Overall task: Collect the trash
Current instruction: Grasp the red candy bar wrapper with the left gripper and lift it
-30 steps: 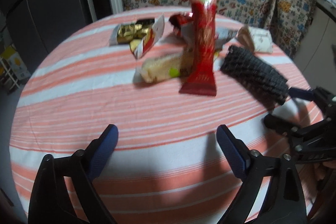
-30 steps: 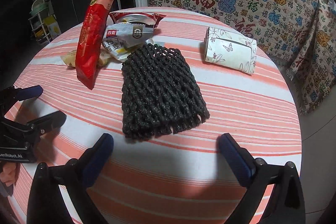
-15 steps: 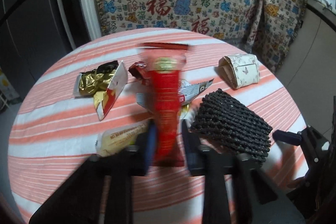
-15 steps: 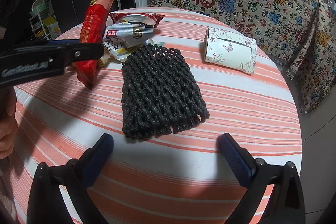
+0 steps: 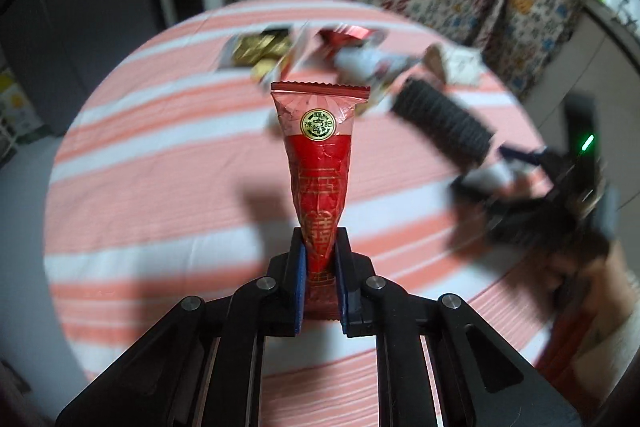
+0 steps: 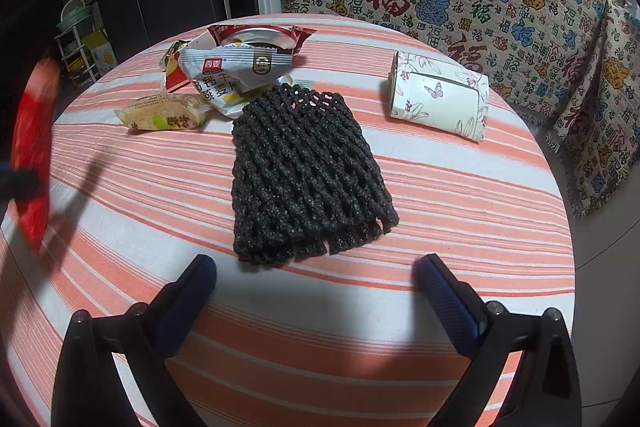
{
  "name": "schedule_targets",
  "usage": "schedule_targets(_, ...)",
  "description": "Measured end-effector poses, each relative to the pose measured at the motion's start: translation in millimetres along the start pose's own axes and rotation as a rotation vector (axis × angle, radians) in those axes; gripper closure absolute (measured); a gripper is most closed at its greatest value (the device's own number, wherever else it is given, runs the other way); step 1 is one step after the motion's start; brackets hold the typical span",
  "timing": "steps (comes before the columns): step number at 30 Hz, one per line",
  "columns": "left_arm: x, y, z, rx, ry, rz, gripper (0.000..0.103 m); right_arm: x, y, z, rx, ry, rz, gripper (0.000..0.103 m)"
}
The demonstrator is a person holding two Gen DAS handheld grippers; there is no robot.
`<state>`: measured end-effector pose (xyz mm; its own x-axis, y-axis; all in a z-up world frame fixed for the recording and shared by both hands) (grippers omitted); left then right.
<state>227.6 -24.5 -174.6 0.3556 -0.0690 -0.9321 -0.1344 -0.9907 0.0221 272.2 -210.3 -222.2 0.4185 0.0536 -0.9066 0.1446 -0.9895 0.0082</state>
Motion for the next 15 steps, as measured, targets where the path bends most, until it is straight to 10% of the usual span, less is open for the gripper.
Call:
schedule_targets(5,30.3,-0.3,4.7,-0.009,0.057,-0.079,0.025,1.1,-0.3,0.2,0.000,0.001,0.000,0.000)
schedule_targets(15,51.2,-20.9,-1.9,-0.103,0.097,-0.137,0.000,1.5,-0.7,0.9,0.000,0.002,0.001,0.000)
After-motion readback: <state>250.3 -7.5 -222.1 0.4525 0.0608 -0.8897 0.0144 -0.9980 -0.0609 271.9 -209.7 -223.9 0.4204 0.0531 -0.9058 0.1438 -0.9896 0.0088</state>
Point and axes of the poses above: each gripper's, at about its wrist camera, not at the fingertips, and x roughly the way its jaws point, y to its right, z to its underside, the point moved 2 cm from there along x, roughly the way its jaws point, and after that the axes turned 10 degrees about -y, right-handed, at the moved point
